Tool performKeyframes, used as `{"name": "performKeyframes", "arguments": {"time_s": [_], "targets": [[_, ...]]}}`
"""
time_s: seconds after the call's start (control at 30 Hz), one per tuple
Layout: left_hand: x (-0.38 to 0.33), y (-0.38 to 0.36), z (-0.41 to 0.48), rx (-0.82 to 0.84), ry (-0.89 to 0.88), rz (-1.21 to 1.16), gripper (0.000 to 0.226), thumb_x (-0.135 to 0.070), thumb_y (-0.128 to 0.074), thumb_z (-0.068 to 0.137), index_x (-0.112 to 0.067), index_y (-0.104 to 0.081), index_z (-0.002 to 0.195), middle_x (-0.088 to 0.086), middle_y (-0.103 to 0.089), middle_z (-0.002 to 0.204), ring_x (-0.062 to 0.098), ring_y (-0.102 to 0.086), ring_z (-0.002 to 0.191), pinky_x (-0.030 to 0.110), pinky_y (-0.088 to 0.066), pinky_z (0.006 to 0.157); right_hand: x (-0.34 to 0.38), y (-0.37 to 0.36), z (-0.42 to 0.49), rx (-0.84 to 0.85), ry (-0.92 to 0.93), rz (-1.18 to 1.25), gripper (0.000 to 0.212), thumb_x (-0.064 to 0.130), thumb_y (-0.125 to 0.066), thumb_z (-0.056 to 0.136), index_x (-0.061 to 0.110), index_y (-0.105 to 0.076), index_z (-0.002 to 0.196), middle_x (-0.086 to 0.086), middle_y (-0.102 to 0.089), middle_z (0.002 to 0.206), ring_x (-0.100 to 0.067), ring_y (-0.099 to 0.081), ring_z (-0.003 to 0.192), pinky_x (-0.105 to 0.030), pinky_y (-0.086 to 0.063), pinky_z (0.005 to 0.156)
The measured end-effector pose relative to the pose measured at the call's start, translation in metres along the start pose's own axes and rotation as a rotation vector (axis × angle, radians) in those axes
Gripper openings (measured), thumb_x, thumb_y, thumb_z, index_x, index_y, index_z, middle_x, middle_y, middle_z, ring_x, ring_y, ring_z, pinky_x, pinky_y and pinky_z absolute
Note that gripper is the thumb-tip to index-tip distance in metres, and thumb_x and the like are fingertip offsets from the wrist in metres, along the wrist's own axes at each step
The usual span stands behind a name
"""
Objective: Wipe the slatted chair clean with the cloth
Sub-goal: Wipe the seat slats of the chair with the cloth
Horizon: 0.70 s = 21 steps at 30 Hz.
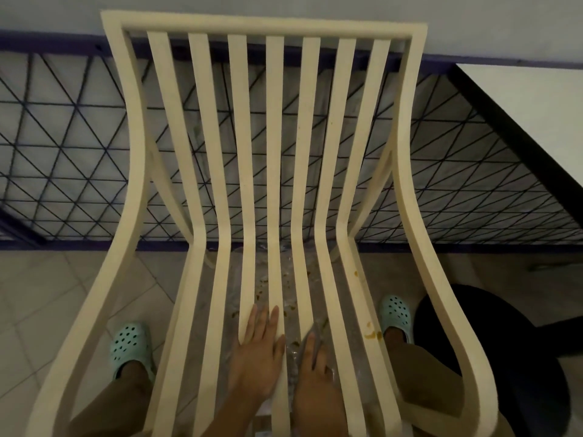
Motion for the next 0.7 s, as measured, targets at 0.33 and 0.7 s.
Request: {"name": "performKeyframes", "arguments": {"time_s": [0.33,0.7], "targets": [[0.004,-0.003,0.015,0.053,0.026,-0.011,0.060,-0.051,0.003,0.096,-0.035,-0.007,0.153,-0.010,-0.001,0.162,0.013,0.007,0.149,0.055,-0.033,0.107,0.038,0.042,0.087,-0.022,0.126,-0.235,0.082,0.020,-0.039,0.098,0.004,0.026,0.146,-0.021,-0.006,0.158,-0.028,-0.052,0.124,-0.031,-0.053,0.086],[0.000,-0.001,0.015,0.032,-0.005,0.011,0.060,-0.050,-0.008,0.098,-0.035,0.013,0.152,-0.009,0.014,0.162,0.017,0.015,0.148,0.054,-0.029,0.109,0.070,0.065,0.192,-0.045,0.139,-0.304,0.081,0.012,-0.039,0.096,0.001,0.023,0.147,-0.027,-0.004,0.158,-0.030,-0.063,0.106,-0.032,-0.053,0.064]]}}
Point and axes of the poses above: each hand's wrist, its own z-axis towards the middle knuckle, its own y-axis out of the back of the hand, x = y × z, the point moved 3 cm from there along z, towards the middle knuckle
